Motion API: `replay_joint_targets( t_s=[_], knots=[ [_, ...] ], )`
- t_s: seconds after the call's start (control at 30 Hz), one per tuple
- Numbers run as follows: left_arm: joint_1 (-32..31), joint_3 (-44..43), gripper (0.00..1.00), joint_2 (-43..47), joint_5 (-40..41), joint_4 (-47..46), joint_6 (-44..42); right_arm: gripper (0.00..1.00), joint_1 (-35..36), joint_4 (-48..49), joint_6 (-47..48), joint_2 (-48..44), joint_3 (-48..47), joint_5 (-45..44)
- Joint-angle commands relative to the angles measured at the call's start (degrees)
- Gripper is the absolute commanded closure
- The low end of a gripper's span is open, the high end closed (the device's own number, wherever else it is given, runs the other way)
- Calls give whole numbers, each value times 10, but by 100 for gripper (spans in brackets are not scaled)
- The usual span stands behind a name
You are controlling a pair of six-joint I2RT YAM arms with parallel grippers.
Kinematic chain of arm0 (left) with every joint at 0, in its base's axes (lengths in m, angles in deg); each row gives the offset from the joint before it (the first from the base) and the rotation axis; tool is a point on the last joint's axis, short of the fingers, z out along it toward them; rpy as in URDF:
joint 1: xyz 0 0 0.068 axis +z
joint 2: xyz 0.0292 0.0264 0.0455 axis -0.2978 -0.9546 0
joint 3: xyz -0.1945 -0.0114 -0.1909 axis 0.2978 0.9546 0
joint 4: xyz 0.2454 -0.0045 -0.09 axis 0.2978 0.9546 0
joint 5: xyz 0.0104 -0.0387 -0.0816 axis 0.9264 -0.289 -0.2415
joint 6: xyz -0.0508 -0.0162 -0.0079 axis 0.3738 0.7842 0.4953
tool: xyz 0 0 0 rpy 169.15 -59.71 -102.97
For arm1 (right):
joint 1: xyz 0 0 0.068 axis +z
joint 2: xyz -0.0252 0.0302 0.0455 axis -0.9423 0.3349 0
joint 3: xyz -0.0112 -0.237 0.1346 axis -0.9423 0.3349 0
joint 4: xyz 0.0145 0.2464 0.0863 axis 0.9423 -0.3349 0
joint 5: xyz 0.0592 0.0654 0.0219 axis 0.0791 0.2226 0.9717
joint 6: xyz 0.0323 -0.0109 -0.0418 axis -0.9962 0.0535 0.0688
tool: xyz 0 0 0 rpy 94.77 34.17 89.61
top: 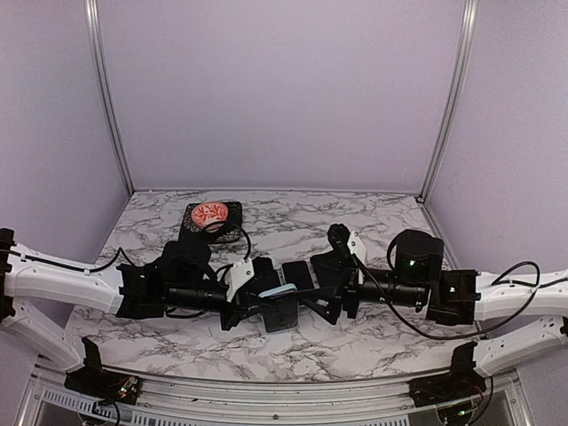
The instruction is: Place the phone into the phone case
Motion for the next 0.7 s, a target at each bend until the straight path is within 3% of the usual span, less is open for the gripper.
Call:
replay_joint_targets(
  t_s=[0.0, 0.17, 0.3, 0.53, 0.6, 0.63, 0.67],
  knots=[
    [-13, -1, 100, 81, -49, -36, -25, 7, -3, -24, 157, -2, -2, 100],
    [-14, 9, 100, 121, -54, -35, -34, 13, -3, -30, 176, 25, -36, 121],
    [-15, 6, 100, 127, -61, -35, -29, 31, -3, 3, 168, 38, -39, 158],
    [-16, 4, 100, 133, -64, -34, -26, 42, -2, -20, 166, 63, -77, 188],
    [-16, 4, 100, 131, -66, -34, -24, 60, -2, -27, 172, 69, -89, 195],
    [-16, 4, 100, 132, -66, -33, -22, 75, -2, -34, 174, 73, -99, 201],
    [-16, 6, 100, 132, -68, -33, -21, 98, -2, -43, 175, 78, -106, 204]
  ],
)
